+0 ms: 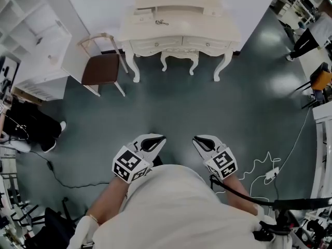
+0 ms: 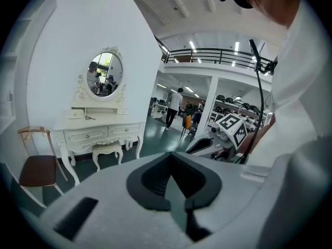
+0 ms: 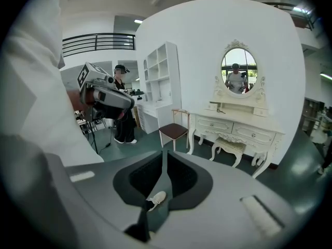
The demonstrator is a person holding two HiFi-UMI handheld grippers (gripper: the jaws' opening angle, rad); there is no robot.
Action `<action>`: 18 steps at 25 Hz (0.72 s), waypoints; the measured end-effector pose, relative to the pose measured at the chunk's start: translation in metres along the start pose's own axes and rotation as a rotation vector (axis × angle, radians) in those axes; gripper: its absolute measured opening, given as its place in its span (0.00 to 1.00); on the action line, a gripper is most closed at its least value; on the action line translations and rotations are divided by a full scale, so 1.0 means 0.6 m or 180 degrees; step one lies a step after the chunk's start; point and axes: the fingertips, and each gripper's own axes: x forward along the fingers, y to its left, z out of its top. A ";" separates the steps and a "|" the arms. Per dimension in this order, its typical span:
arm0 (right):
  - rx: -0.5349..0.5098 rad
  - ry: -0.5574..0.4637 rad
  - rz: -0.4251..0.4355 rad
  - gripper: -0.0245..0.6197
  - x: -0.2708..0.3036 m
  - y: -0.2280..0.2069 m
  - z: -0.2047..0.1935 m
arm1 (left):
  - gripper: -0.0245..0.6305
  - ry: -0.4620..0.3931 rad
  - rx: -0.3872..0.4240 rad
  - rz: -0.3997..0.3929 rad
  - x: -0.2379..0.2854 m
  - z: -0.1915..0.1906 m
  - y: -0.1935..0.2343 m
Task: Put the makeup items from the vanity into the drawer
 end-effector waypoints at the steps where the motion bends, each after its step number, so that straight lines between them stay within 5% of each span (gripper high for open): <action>1: 0.0005 0.0011 -0.0027 0.09 0.021 -0.013 0.018 | 0.04 -0.0011 0.0004 -0.0035 0.003 0.012 0.031; 7: -0.0044 0.0039 -0.0176 0.07 0.146 -0.071 0.132 | 0.04 -0.0097 0.0107 -0.0197 -0.010 0.088 0.196; 18: -0.0131 0.0106 -0.0178 0.06 0.345 -0.127 0.271 | 0.04 -0.0135 -0.0044 -0.0162 -0.048 0.110 0.422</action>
